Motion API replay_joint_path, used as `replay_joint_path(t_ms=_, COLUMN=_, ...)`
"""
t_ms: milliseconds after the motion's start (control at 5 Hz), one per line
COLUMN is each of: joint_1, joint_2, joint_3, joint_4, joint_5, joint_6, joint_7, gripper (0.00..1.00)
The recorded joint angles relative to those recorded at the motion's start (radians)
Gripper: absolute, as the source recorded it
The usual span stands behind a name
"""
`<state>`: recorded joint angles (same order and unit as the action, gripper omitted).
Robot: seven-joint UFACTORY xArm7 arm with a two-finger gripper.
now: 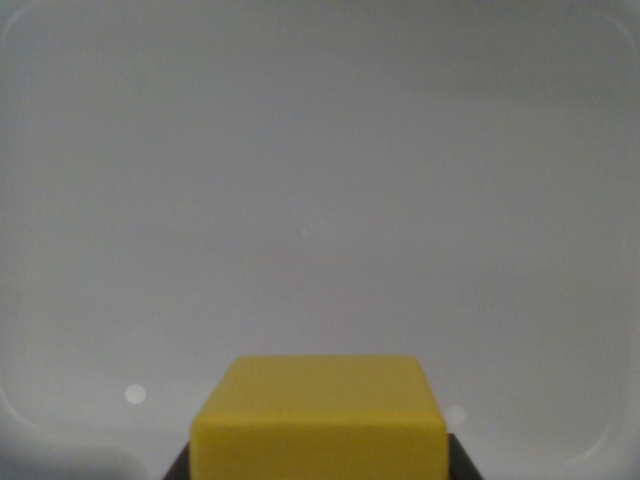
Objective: Pick yellow cube
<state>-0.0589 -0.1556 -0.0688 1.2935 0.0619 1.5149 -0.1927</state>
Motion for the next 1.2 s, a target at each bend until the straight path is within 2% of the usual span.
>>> replay_joint_path(t_ms=200, joint_1=0.0001, joint_2=-0.008, joint_3=0.0, joint_4=0.013, joint_5=-0.0018, joint_6=0.021, joint_7=0.002, gripper=1.0)
replay_joint_path(t_ms=400, joint_1=0.0001, joint_2=-0.008, joint_3=0.0, joint_4=0.013, joint_5=-0.0018, joint_6=0.021, joint_7=0.002, gripper=1.0)
replay_joint_path(t_ms=600, joint_1=0.0001, joint_2=-0.014, joint_3=-0.001, joint_4=0.023, joint_5=-0.0032, joint_6=0.036, joint_7=0.004, gripper=1.0)
replay_joint_path(t_ms=1200, joint_1=0.0001, joint_2=-0.018, joint_3=-0.001, joint_4=0.029, joint_5=-0.0042, joint_6=0.047, joint_7=0.005, gripper=1.0)
